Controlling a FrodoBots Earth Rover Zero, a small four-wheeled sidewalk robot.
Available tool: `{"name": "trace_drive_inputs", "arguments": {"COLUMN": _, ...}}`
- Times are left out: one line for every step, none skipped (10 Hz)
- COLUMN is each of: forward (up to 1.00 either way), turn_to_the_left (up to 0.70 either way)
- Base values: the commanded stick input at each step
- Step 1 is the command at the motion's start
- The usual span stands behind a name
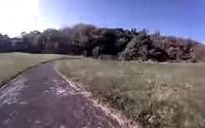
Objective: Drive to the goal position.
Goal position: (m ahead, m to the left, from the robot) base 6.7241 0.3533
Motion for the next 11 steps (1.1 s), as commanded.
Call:
{"name": "trace_drive_inputs", "arguments": {"forward": 1.00, "turn_to_the_left": 0.41}}
{"name": "trace_drive_inputs", "arguments": {"forward": 1.00, "turn_to_the_left": 0.41}}
{"name": "trace_drive_inputs", "arguments": {"forward": 1.00, "turn_to_the_left": 0.41}}
{"name": "trace_drive_inputs", "arguments": {"forward": 1.00, "turn_to_the_left": 0.41}}
{"name": "trace_drive_inputs", "arguments": {"forward": 1.00, "turn_to_the_left": 0.41}}
{"name": "trace_drive_inputs", "arguments": {"forward": 1.00, "turn_to_the_left": 0.41}}
{"name": "trace_drive_inputs", "arguments": {"forward": 1.00, "turn_to_the_left": 0.29}}
{"name": "trace_drive_inputs", "arguments": {"forward": 1.00, "turn_to_the_left": 0.02}}
{"name": "trace_drive_inputs", "arguments": {"forward": 1.00, "turn_to_the_left": 0.01}}
{"name": "trace_drive_inputs", "arguments": {"forward": 1.00, "turn_to_the_left": 0.01}}
{"name": "trace_drive_inputs", "arguments": {"forward": 1.00, "turn_to_the_left": 0.01}}
